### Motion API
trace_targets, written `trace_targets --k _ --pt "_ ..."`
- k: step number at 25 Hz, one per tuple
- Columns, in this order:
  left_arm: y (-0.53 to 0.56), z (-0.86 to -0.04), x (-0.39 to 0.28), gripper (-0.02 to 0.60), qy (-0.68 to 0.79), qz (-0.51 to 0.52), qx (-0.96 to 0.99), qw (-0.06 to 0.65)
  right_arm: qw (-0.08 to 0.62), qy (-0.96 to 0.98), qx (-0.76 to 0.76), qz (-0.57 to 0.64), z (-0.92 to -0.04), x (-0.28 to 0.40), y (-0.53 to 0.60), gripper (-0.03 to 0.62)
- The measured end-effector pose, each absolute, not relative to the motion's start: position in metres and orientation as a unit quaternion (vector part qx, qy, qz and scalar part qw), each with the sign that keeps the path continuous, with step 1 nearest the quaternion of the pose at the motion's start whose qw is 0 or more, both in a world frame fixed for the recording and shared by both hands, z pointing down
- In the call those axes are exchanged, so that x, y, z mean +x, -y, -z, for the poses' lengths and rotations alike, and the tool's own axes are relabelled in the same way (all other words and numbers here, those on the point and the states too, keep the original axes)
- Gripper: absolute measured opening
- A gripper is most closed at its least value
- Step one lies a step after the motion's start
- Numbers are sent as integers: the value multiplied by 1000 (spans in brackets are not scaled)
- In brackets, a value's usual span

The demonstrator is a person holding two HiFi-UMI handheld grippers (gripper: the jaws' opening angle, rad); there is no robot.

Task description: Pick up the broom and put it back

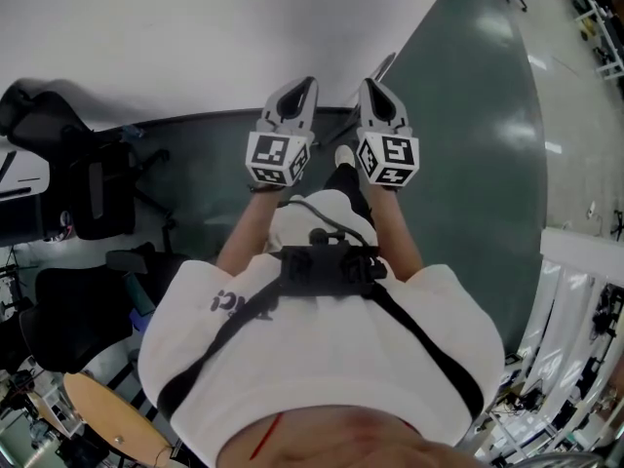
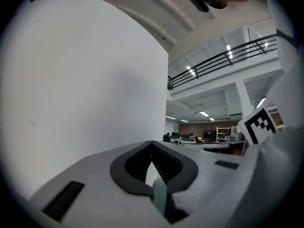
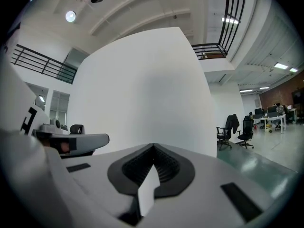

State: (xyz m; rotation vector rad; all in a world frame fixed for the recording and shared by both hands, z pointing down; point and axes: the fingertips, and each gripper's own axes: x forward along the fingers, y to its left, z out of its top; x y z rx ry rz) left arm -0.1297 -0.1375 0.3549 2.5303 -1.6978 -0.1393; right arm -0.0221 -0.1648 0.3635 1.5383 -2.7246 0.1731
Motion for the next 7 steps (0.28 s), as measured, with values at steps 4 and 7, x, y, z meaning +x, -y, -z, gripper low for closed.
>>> trace_targets --k 4,7 --pt "138 -352 -131 12 554 48 830 44 12 865 498 -56 -365 -20 167 6" --pt "139 -351 -134 12 553 49 830 43 15 865 499 -55 -364 -22 169 6"
